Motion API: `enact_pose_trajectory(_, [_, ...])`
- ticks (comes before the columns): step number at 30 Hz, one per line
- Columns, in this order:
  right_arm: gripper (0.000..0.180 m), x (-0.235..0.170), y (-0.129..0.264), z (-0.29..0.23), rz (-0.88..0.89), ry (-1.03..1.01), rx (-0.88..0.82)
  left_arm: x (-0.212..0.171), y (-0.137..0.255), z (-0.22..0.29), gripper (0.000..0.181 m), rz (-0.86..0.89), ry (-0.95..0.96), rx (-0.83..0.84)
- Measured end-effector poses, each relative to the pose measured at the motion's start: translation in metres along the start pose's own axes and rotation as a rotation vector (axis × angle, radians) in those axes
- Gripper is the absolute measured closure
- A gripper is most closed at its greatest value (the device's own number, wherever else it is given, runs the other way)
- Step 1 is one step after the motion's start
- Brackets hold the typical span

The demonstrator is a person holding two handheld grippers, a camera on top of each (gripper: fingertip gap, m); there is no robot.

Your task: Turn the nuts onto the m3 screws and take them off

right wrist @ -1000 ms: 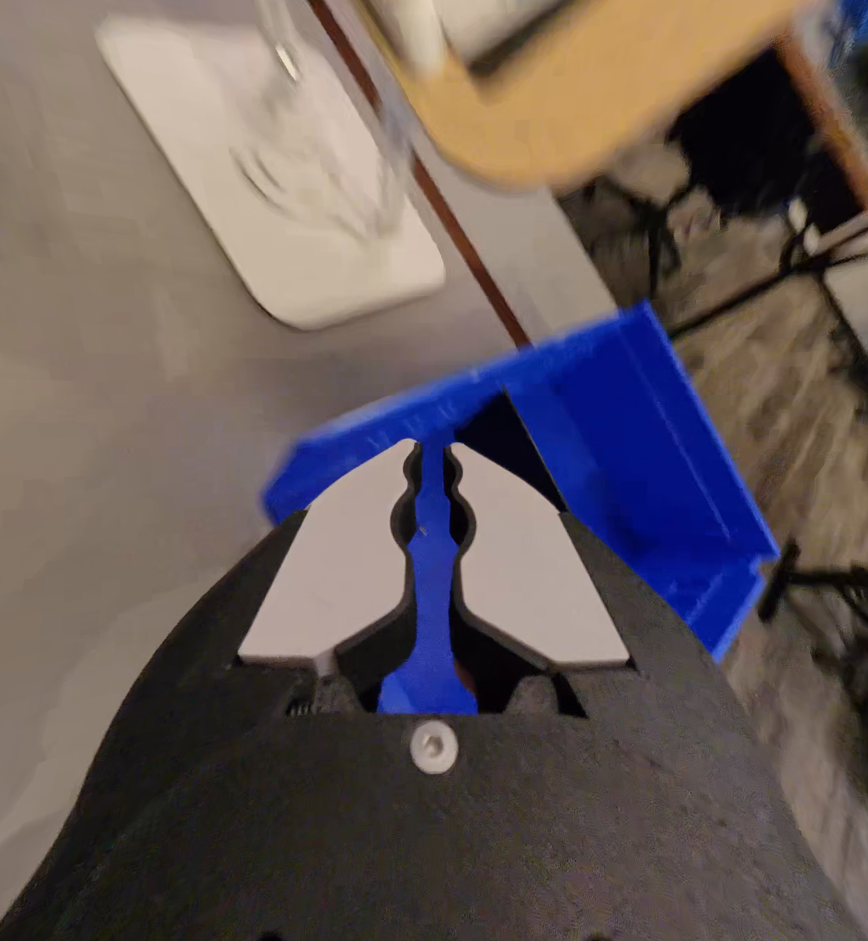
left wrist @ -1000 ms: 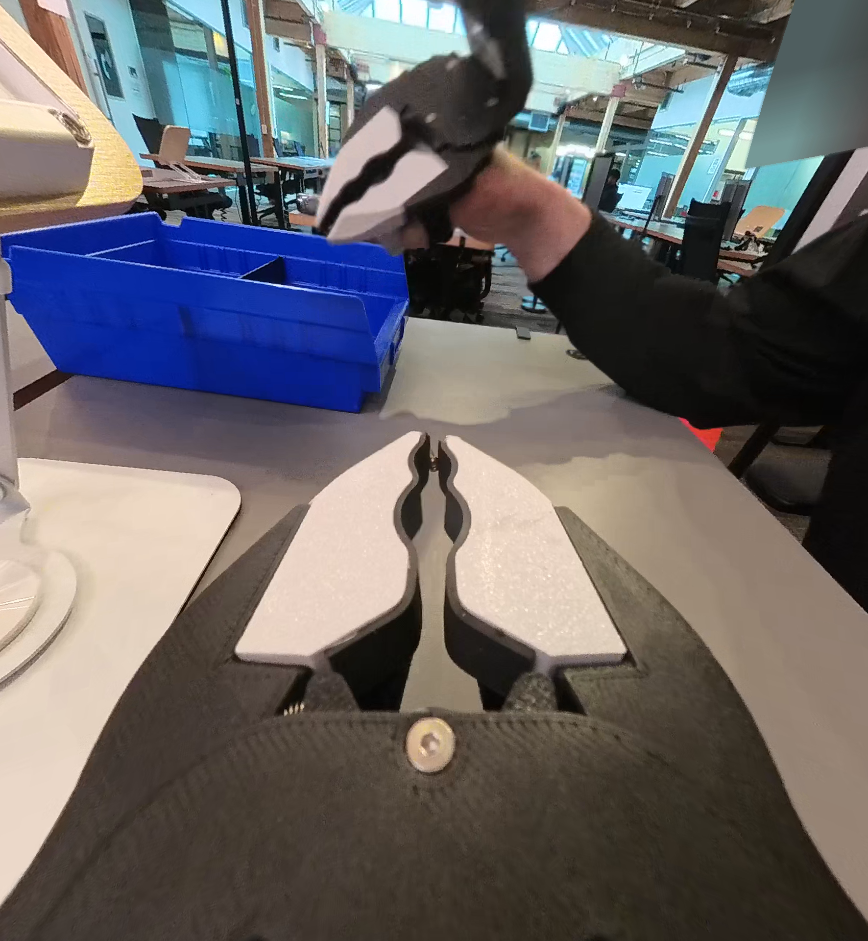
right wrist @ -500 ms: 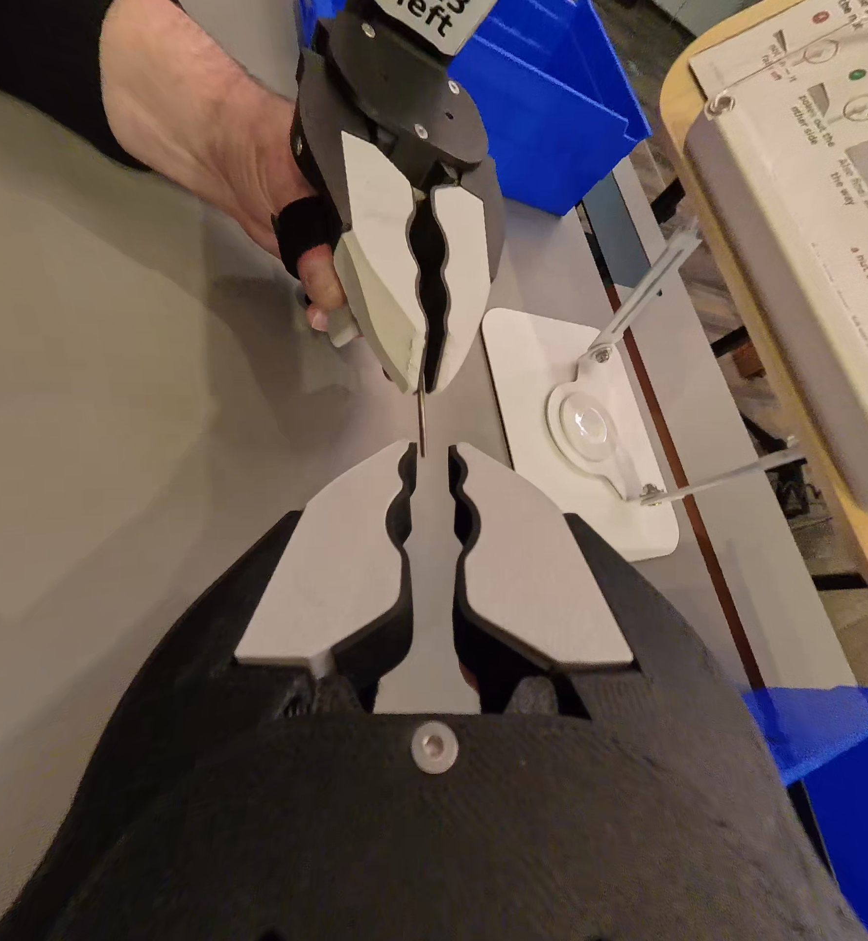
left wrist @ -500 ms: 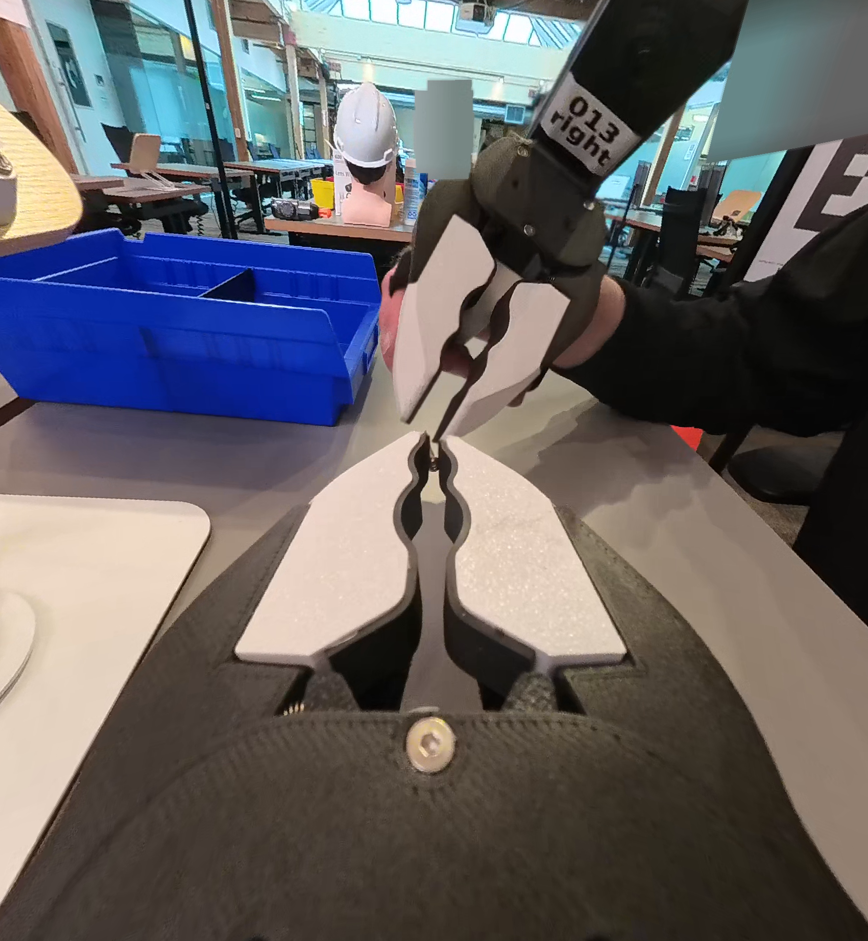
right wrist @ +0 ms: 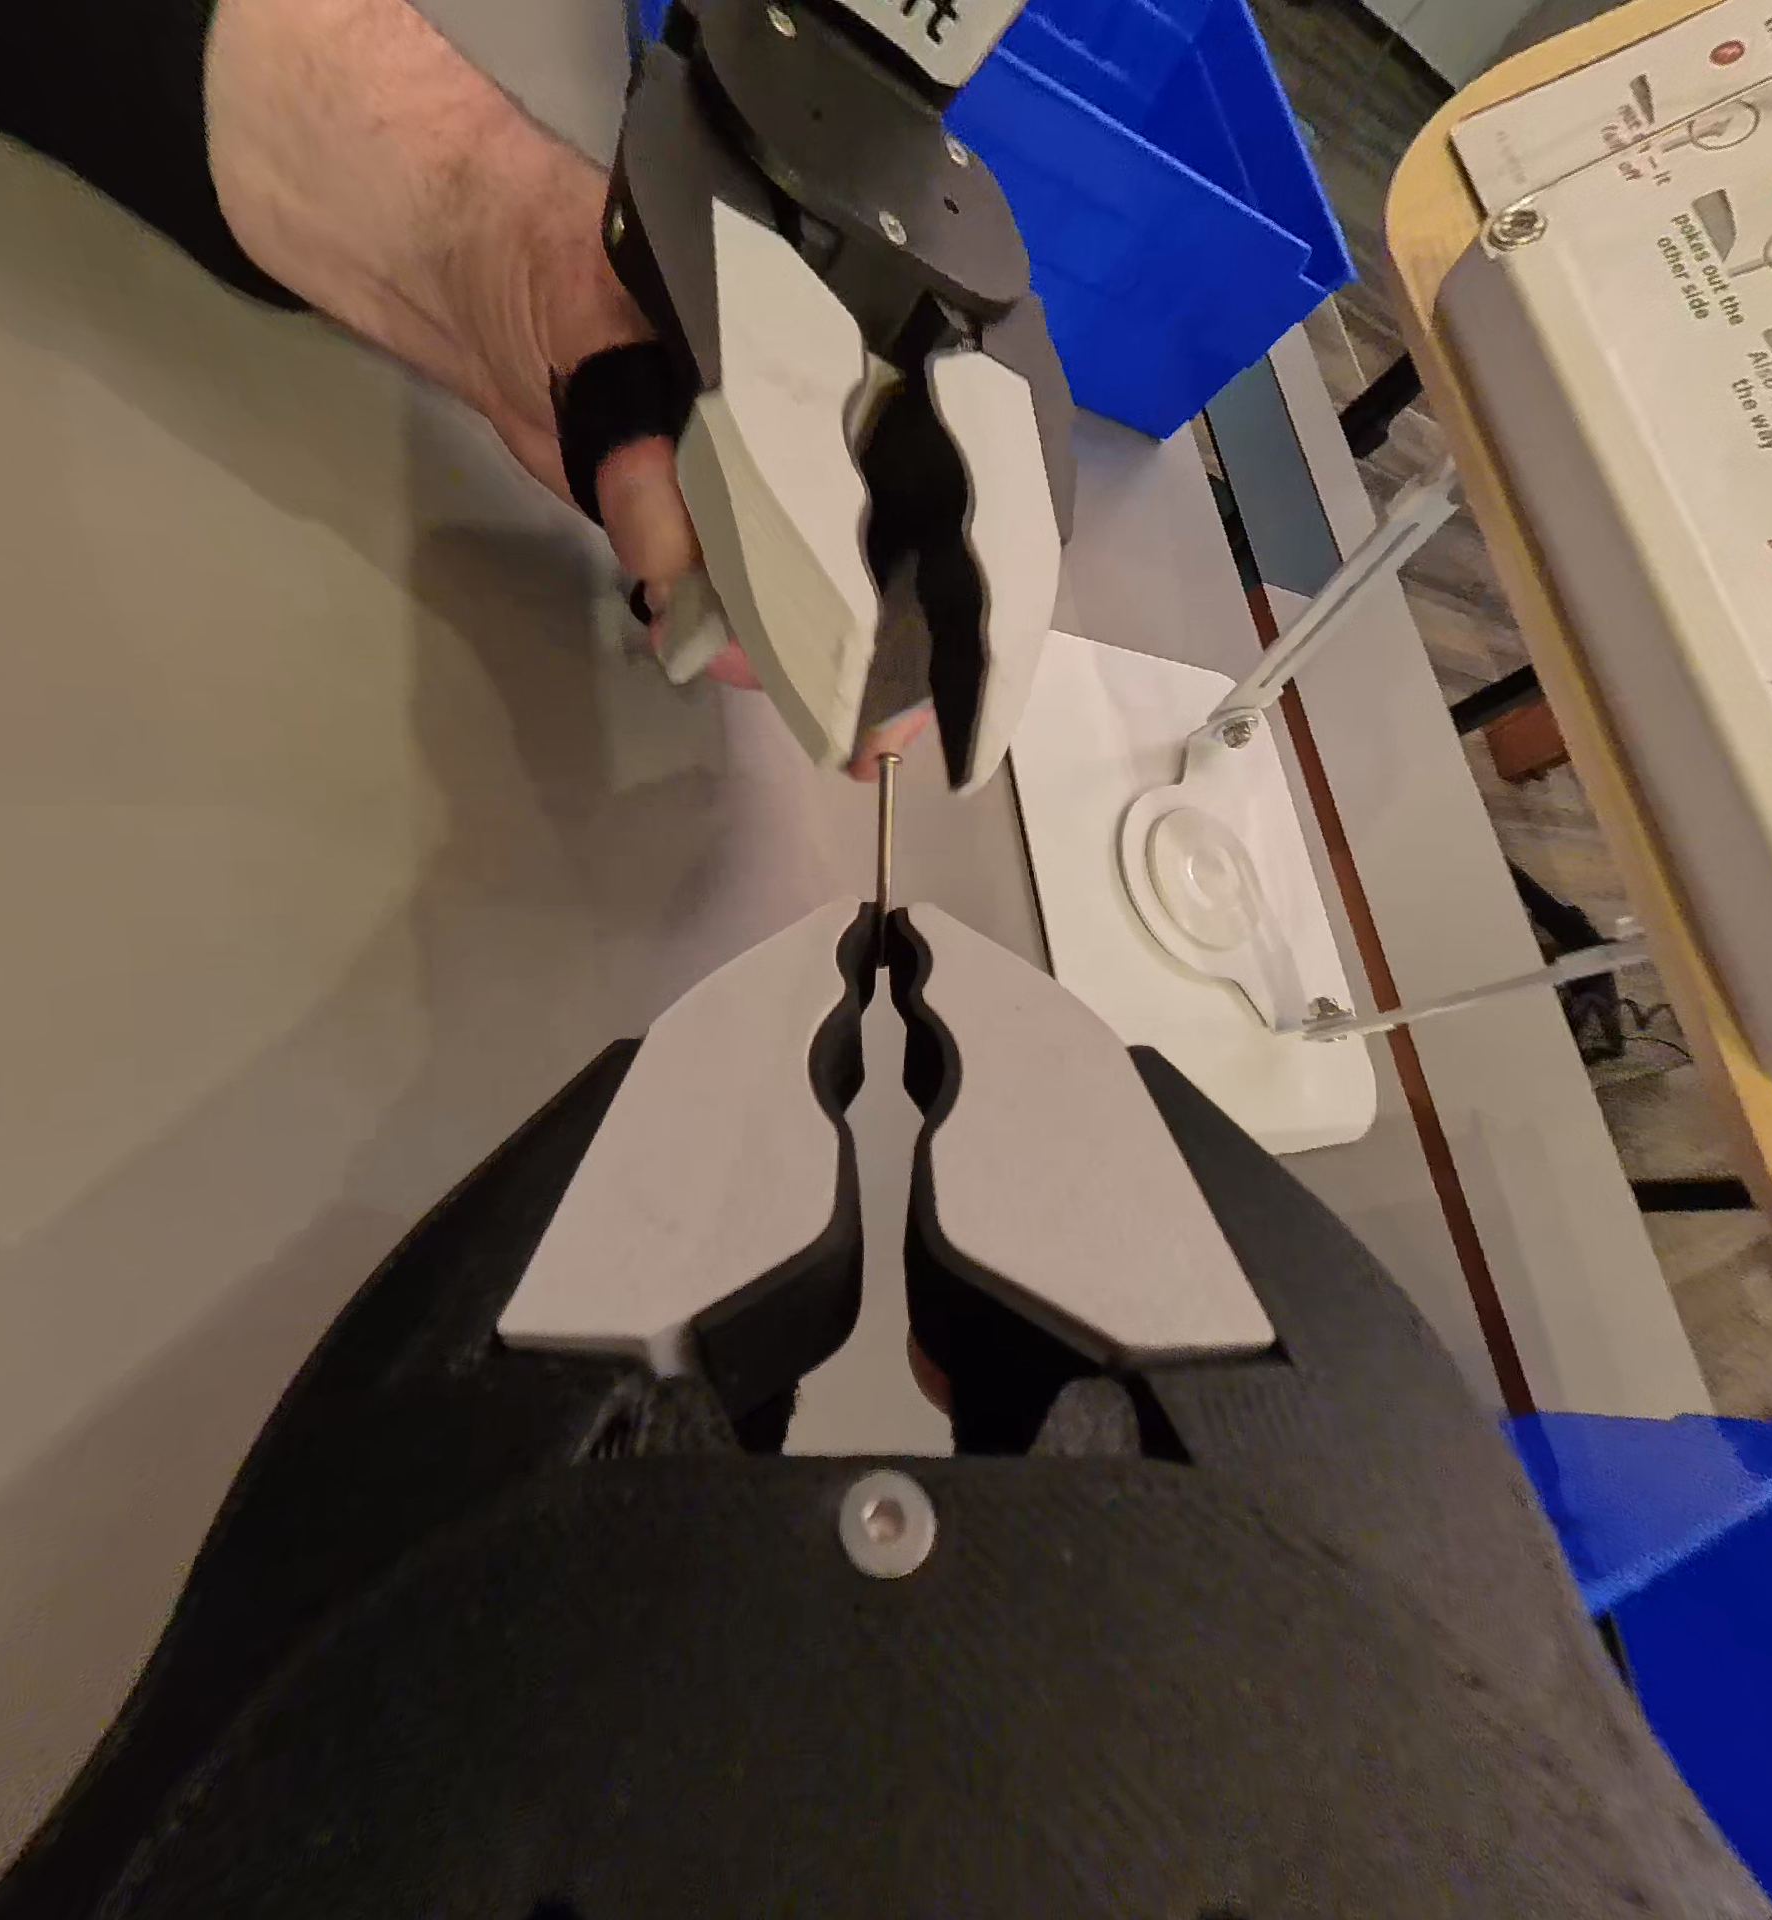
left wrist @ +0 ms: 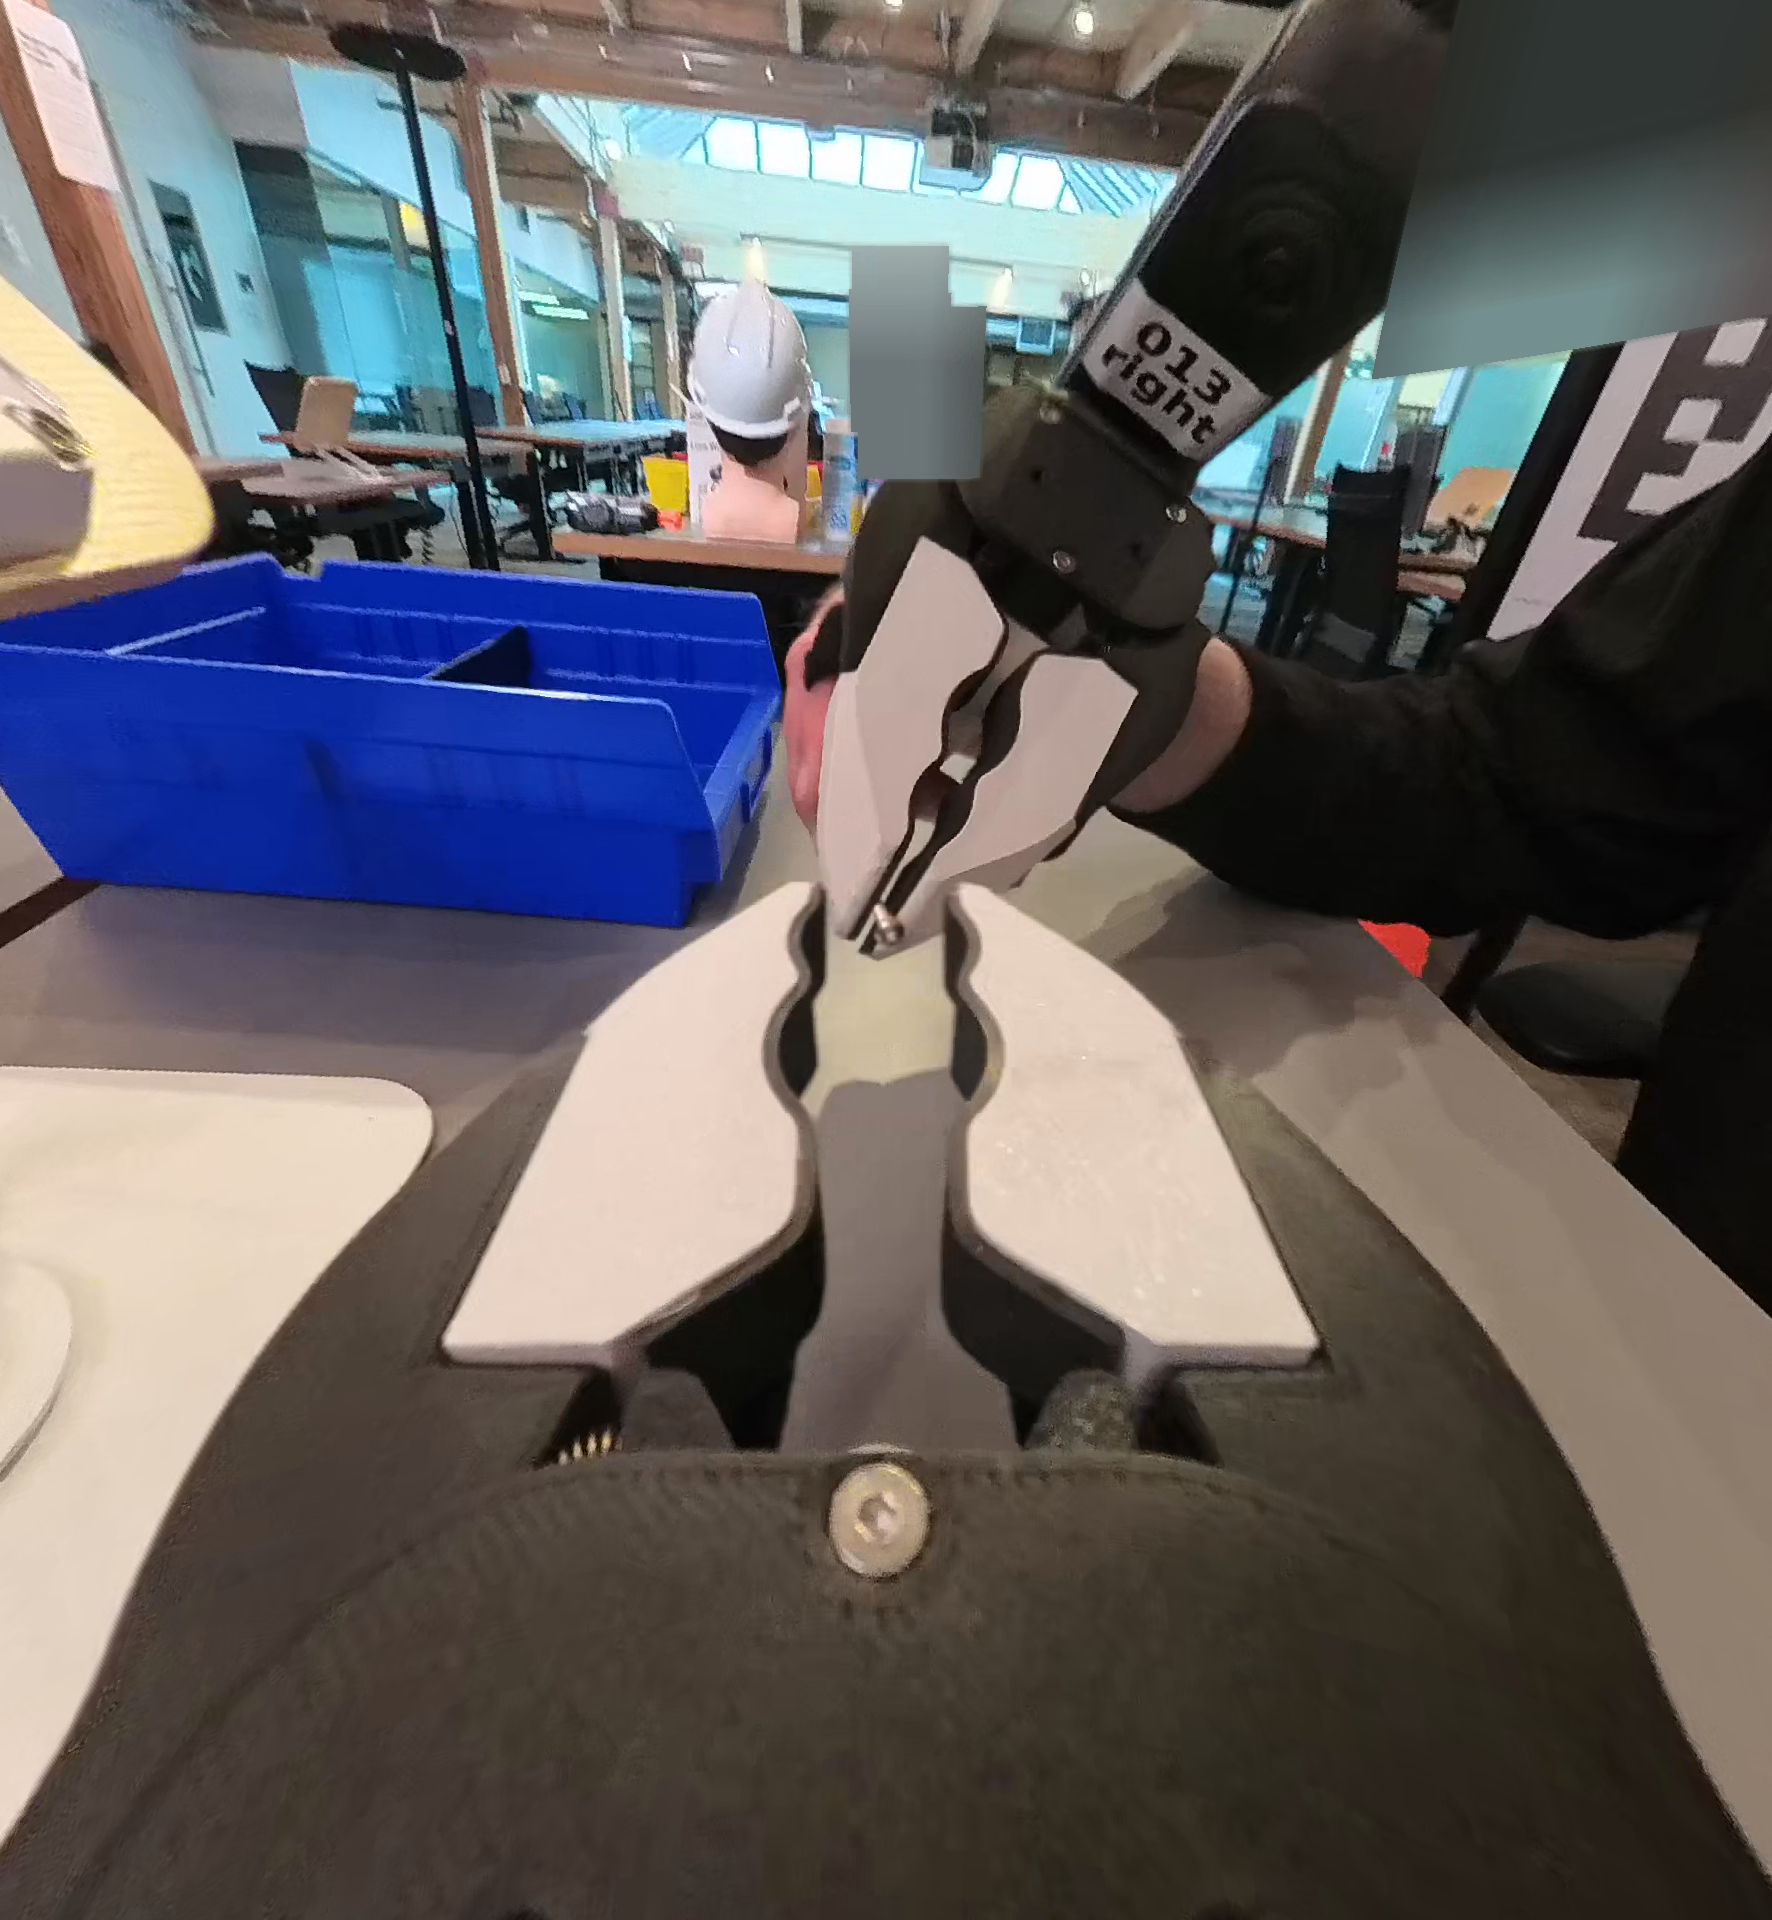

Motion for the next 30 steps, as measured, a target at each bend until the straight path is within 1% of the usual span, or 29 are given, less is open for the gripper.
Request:
enact_pose_trajectory(1, [0.177, 0.001, 0.005, 0.002, 0.004, 0.001, -0.014, 0.002, 0.003, -0.001, 0.154, 0.026, -0.003, 0.013])
enact_pose_trajectory(3, [0.177, 0.002, 0.022, 0.011, 0.005, 0.004, -0.065, 0.003, 0.01, -0.005, 0.154, 0.05, -0.001, 0.041])
enact_pose_trajectory(5, [0.177, 0.002, 0.049, 0.032, -0.007, 0.004, -0.173, -0.001, 0.016, -0.009, 0.159, 0.023, -0.022, 0.092])
enact_pose_trajectory(7, [0.177, -0.006, 0.078, 0.061, -0.035, -0.034, -0.267, -0.006, 0.018, -0.014, 0.172, 0.011, -0.019, 0.122])
enact_pose_trajectory(9, [0.177, -0.024, 0.102, 0.096, -0.111, -0.071, -0.376, -0.005, 0.018, -0.016, 0.179, 0.003, -0.037, 0.15])
enact_pose_trajectory(12, [0.176, -0.064, 0.117, 0.145, -0.222, -0.157, -0.43, -0.006, 0.018, -0.016, 0.181, -0.007, -0.066, 0.161])
enact_pose_trajectory(16, [0.177, -0.12, 0.104, 0.188, -0.369, -0.241, -0.405, -0.006, 0.017, -0.015, 0.181, -0.017, -0.078, 0.152])
enact_pose_trajectory(19, [0.177, -0.149, 0.088, 0.208, -0.459, -0.264, -0.367, -0.006, 0.016, -0.014, 0.181, -0.026, -0.084, 0.146])
enact_pose_trajectory(25, [0.177, -0.176, 0.065, 0.237, -0.575, -0.327, -0.265, -0.006, 0.019, -0.017, 0.181, -0.006, -0.058, 0.149])
enact_pose_trajectory(30, [0.177, -0.198, 0.049, 0.248, -0.66, -0.376, -0.125, -0.006, 0.018, -0.017, 0.181, -0.009, -0.058, 0.141])
Point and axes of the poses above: each gripper's, where its closed fingertips meet, y back along the fingers, x out of its top, z = x × y across the jaws, the point moved 10 cm from there along y, back along the fingers, and after that the axes turned 3 degrees about z, right-handed, at the moved point
